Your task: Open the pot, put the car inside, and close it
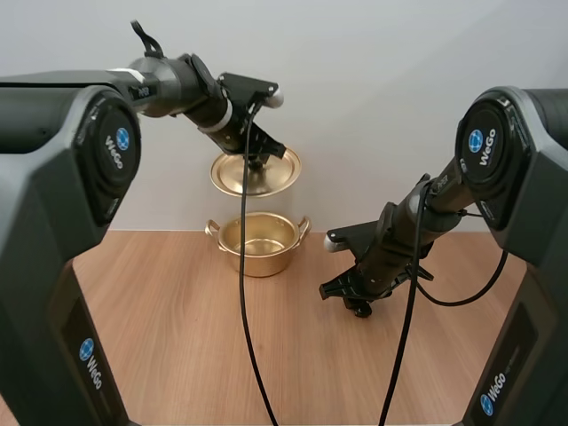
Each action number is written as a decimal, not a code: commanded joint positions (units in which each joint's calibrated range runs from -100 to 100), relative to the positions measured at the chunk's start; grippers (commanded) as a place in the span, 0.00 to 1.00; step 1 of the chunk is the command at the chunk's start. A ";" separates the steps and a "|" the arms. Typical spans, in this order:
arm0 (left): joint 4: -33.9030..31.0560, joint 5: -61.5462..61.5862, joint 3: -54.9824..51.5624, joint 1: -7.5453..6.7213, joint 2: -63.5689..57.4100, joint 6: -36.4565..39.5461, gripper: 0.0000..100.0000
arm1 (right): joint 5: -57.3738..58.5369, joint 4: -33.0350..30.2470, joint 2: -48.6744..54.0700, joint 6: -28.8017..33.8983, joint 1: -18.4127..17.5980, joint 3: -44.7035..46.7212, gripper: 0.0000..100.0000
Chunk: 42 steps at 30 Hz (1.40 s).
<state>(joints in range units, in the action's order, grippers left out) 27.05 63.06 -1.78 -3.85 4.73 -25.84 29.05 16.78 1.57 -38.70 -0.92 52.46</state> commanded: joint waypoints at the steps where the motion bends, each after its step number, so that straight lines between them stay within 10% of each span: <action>1: 0.45 0.29 0.35 0.58 -5.00 0.54 0.00 | 0.87 0.05 1.15 0.05 -0.02 -1.47 0.00; 10: 7.04 -1.56 0.33 3.46 -19.05 0.58 0.00 | 5.99 3.27 6.72 -1.59 -0.91 -17.30 0.00; 24: 12.60 4.44 8.19 3.46 -26.99 -0.46 0.00 | 5.39 3.06 -9.74 -4.37 -11.19 -37.54 0.00; 36: 12.60 7.54 11.01 3.46 -27.25 -0.46 0.00 | 4.69 3.04 -22.15 -4.49 -11.85 -40.94 0.00; 40: 12.60 8.59 11.01 3.46 -27.13 -0.46 0.00 | 4.69 3.04 -22.15 -4.49 -11.85 -41.38 0.70; 42: 12.60 8.59 11.01 3.46 -27.13 -0.46 0.00 | 4.93 3.04 -22.00 -4.49 -11.85 -41.38 0.84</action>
<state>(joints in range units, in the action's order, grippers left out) 39.67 71.75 9.29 -0.39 -22.50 -26.31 33.66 19.88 -20.49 -43.17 -12.75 11.11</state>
